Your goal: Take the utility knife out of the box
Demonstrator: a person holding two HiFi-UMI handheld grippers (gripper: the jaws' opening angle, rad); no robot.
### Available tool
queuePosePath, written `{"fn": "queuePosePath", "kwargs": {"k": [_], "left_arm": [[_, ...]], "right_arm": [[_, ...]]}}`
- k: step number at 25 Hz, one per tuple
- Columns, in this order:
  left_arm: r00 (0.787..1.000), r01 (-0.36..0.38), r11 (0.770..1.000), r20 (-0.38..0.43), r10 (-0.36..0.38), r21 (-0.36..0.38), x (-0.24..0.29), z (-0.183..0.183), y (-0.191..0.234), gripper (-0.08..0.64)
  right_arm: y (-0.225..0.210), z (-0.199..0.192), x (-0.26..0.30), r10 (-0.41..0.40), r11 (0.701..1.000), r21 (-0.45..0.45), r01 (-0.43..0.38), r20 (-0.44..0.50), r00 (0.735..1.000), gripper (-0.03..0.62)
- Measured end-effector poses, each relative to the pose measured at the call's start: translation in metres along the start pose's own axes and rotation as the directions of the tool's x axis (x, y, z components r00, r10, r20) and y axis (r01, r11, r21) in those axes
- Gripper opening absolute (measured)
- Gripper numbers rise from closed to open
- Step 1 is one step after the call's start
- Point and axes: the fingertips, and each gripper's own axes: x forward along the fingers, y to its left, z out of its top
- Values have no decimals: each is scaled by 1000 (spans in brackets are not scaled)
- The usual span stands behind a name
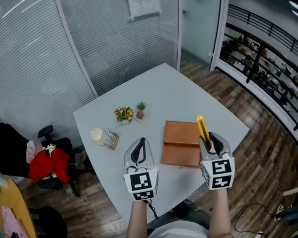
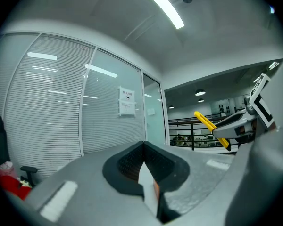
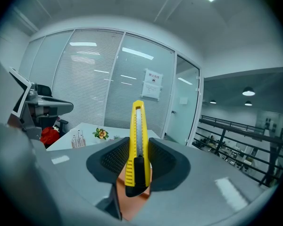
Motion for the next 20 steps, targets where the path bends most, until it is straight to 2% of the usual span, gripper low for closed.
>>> {"fn": "queuePosePath", "kwargs": {"k": [20], "left_arm": [[1000, 6, 1000, 0, -6, 1, 5, 4, -5, 0]], "right_arm": [[-4, 2, 1, 0, 1000, -5, 0, 5, 1000, 155]]}}
